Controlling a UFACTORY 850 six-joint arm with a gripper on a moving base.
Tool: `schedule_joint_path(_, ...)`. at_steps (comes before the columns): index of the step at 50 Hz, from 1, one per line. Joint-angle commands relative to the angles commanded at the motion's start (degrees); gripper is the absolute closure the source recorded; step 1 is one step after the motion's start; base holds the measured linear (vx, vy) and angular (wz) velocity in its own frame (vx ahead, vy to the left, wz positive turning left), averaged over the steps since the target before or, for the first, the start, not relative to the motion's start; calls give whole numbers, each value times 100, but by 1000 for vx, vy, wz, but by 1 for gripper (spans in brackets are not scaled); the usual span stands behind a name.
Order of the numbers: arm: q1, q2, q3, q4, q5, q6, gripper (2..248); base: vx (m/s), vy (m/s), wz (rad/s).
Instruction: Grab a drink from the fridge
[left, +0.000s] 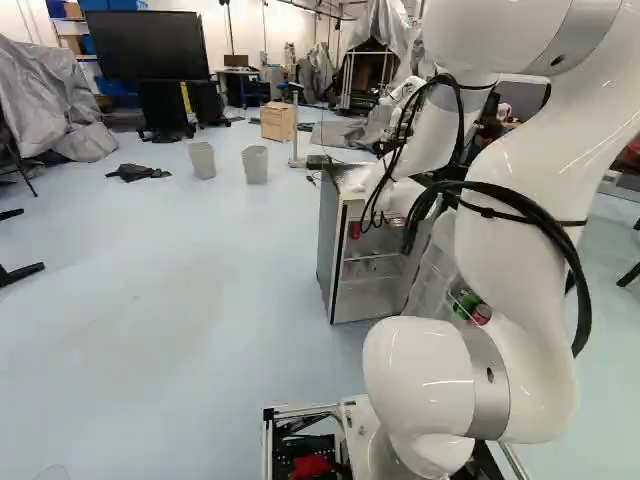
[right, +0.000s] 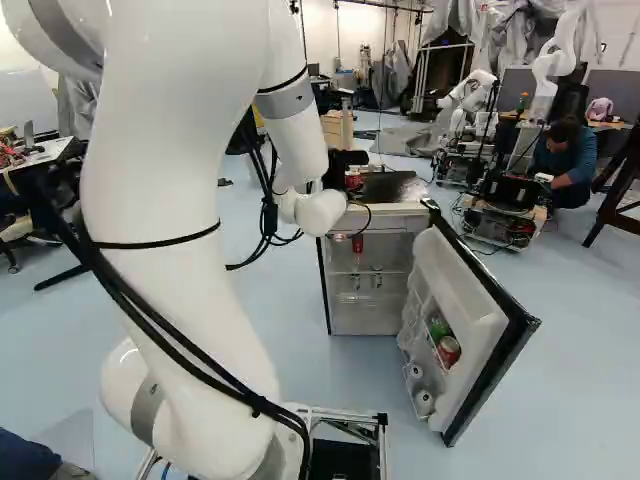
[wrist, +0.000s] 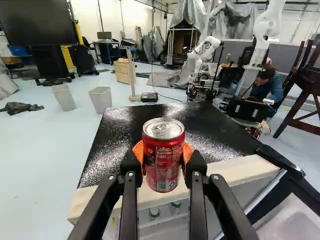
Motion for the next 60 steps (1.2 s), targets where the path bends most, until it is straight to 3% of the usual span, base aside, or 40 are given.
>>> schedule_joint_path(48,-67,-1085,-911,0,349,0,155,0,0,0)
schedule_joint_path(60,-73,-1158,-972,0,362,0,155,0,0,0)
